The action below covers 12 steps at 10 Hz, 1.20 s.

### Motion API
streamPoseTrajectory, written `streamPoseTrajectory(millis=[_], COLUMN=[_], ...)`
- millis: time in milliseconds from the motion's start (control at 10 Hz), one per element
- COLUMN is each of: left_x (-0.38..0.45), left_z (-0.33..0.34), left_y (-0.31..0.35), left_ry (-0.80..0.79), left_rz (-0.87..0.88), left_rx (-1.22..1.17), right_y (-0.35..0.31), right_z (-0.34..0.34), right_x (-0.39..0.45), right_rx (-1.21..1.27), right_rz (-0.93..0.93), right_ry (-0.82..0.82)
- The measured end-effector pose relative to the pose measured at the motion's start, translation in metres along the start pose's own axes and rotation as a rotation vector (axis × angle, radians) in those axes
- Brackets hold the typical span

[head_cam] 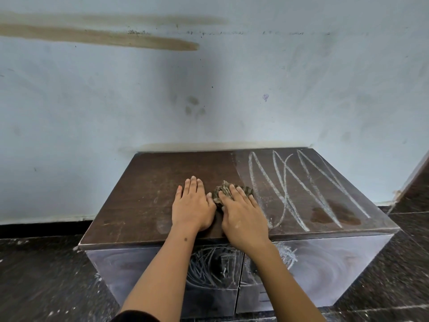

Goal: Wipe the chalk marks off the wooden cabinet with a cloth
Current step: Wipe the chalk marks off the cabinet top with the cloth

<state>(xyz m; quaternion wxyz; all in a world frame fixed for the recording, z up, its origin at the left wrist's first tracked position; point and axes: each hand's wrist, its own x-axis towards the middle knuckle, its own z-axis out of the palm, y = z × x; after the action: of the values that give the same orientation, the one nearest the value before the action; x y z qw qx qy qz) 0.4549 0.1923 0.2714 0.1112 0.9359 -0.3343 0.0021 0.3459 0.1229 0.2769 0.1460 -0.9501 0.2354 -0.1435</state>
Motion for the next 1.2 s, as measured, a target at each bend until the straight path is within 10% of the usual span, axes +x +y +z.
streamPoseTrajectory(millis=[1200], left_x=[0.0], left_z=[-0.001], left_y=[0.0], left_ry=[-0.006], left_rz=[-0.001], left_rx=[0.002], right_y=[0.001], right_z=[-0.003], right_x=[0.018], right_rx=[-0.013], right_rz=[0.031], right_ry=[-0.028])
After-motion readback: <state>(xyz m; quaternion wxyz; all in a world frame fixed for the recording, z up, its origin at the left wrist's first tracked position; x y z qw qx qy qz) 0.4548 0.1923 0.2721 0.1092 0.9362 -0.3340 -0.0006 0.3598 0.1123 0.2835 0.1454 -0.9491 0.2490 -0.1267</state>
